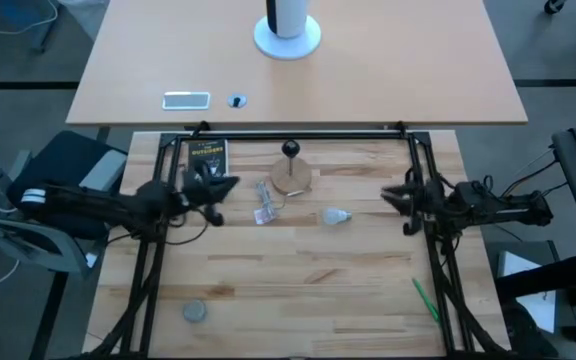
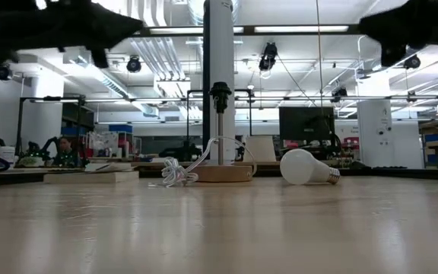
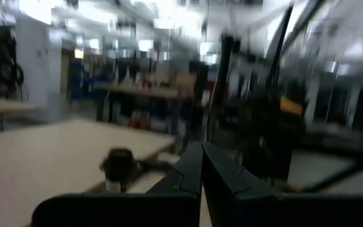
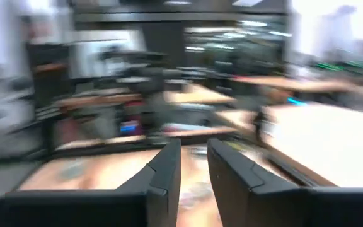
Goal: Screw lightbulb
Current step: Insert the lightbulb into the black lamp
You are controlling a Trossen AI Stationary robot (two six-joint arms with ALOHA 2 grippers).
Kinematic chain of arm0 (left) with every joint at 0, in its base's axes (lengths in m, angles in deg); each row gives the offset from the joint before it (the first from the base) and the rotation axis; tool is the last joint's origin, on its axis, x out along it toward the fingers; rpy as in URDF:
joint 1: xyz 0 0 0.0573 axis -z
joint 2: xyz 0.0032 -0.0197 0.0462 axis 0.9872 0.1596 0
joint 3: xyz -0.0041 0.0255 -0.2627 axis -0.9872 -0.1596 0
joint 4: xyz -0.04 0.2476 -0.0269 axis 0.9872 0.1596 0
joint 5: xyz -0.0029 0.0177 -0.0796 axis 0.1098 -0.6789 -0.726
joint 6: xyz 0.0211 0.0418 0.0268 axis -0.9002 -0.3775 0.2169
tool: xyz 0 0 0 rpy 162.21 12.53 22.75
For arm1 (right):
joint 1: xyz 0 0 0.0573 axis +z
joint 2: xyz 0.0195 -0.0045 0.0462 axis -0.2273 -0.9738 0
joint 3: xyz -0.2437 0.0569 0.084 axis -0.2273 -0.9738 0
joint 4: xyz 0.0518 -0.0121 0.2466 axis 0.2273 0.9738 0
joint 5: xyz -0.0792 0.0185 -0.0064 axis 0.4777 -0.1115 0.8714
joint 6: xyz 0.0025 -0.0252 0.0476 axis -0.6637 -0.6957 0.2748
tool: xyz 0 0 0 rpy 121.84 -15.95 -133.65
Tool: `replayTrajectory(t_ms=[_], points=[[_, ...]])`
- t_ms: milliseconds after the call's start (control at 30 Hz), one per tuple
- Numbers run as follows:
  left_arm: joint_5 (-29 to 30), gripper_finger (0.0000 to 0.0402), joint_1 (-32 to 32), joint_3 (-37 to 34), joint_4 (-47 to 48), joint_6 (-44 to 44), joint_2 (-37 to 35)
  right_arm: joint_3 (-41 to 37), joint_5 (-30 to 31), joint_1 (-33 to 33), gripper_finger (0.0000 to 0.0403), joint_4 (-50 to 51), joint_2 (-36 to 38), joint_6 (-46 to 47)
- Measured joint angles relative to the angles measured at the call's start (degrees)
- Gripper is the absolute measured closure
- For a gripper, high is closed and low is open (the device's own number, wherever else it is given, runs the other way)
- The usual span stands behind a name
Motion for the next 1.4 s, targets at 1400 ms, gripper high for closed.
replayTrajectory(t_ms=[1400], points=[[-6.4, 0.0401, 0.2, 50.6, 36.8, -15.7, 66.8, 0.0, 13.6, -5.3, 0.0403, -7.1, -56.0, 24.3]])
